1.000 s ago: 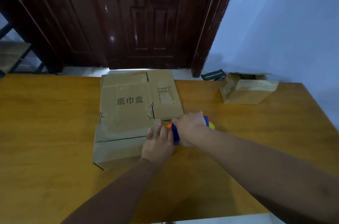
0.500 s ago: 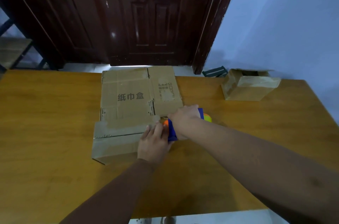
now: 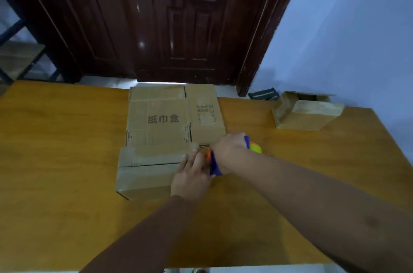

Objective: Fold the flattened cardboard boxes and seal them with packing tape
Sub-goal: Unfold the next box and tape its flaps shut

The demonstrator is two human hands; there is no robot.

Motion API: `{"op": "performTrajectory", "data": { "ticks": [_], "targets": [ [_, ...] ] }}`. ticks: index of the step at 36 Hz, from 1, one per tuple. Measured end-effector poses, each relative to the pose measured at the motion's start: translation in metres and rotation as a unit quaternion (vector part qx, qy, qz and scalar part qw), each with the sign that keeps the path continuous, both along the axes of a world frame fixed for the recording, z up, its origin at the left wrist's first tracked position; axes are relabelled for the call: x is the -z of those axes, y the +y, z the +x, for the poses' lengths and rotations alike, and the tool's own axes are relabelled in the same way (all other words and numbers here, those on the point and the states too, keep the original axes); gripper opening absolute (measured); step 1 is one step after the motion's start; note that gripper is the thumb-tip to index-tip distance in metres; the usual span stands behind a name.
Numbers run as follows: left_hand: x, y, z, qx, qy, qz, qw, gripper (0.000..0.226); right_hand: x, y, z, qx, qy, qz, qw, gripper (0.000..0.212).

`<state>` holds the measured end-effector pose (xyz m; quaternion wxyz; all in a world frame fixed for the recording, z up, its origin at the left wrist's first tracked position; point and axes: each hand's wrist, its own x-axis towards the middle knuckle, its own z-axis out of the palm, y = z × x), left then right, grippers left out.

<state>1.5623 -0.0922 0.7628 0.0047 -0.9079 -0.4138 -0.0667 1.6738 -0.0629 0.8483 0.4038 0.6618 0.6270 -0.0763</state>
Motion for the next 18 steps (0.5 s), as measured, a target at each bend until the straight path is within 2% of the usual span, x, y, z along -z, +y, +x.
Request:
{"op": "performTrajectory", "data": {
  "ticks": [7, 9, 13, 16, 18],
  "targets": [
    [-0.003, -0.002, -0.005, 0.014, 0.028, -0.018, 0.999, 0.037, -0.008, 0.008, 0.014, -0.002, -0.045, -0.035, 0.998, 0.044],
    [-0.006, -0.003, -0.005, 0.006, -0.002, -0.037, 0.999, 0.038, -0.011, 0.010, 0.019, 0.023, -0.050, -0.063, 0.997, 0.044],
    [-0.013, -0.003, -0.006, -0.028, -0.107, -0.079, 0.991, 0.044, -0.018, 0.019, 0.035, 0.106, -0.034, -0.149, 0.983, 0.013],
    [-0.014, -0.003, -0.007, -0.063, -0.167, -0.133, 0.975, 0.042, -0.025, 0.024, 0.044, 0.123, 0.000, -0.180, 0.976, 0.019],
    [-0.011, -0.001, -0.007, -0.057, -0.153, -0.136, 0.977, 0.041, -0.034, 0.028, 0.048, 0.132, 0.036, -0.181, 0.974, 0.021]
  ]
}}
